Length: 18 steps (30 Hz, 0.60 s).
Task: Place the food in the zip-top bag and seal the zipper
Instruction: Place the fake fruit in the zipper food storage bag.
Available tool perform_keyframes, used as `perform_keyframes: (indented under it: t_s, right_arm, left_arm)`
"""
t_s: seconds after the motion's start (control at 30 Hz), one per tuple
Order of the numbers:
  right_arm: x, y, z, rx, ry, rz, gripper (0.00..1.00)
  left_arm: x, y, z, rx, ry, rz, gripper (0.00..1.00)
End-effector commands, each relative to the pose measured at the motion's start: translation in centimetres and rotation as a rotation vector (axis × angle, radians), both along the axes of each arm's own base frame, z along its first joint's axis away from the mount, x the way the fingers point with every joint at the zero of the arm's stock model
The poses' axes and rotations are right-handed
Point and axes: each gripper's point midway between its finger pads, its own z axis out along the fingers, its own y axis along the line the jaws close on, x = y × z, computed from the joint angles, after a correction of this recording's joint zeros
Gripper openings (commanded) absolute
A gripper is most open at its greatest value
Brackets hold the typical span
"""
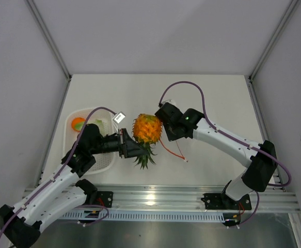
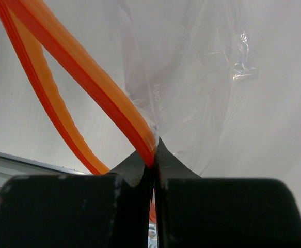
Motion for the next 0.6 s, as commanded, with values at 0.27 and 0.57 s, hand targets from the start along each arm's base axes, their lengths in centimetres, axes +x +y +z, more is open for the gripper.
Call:
perform_keyframes:
  t_s: [0.27,0.57]
  right_arm:
    - [-0.8,1.8,3.8,0.247,0.044,0.002,0.0]
    - [-2.6,3.1,5.8,0.51,0.186,0.057,0.0]
  left_arm:
    - [-1.2,-2.4,-0.7,-0.149,0.015,-0.121,0.01]
    - [-0.9,-3.4,-3.2,-0.157,0.051,-0.12,0.0]
